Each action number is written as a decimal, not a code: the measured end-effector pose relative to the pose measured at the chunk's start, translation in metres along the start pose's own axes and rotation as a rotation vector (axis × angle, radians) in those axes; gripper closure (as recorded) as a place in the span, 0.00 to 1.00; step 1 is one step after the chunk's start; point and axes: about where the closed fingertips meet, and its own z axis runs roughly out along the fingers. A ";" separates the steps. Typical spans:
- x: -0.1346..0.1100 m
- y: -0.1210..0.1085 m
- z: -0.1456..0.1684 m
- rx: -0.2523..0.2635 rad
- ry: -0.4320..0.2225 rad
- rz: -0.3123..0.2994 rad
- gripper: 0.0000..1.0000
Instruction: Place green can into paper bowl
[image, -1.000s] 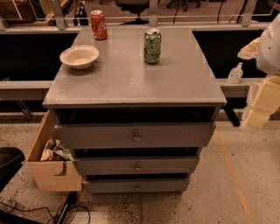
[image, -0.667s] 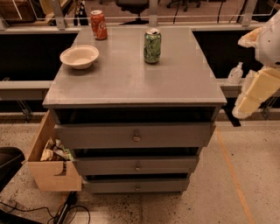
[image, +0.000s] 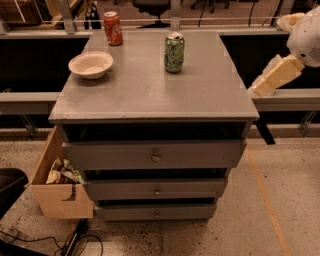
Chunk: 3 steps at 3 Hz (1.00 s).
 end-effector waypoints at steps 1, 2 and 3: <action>-0.015 -0.048 0.029 0.093 -0.204 0.087 0.00; -0.025 -0.082 0.065 0.079 -0.377 0.207 0.00; -0.024 -0.096 0.106 0.009 -0.503 0.339 0.00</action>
Offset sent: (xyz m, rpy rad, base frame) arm 0.1683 0.0047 0.0048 0.6877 -0.1596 0.0189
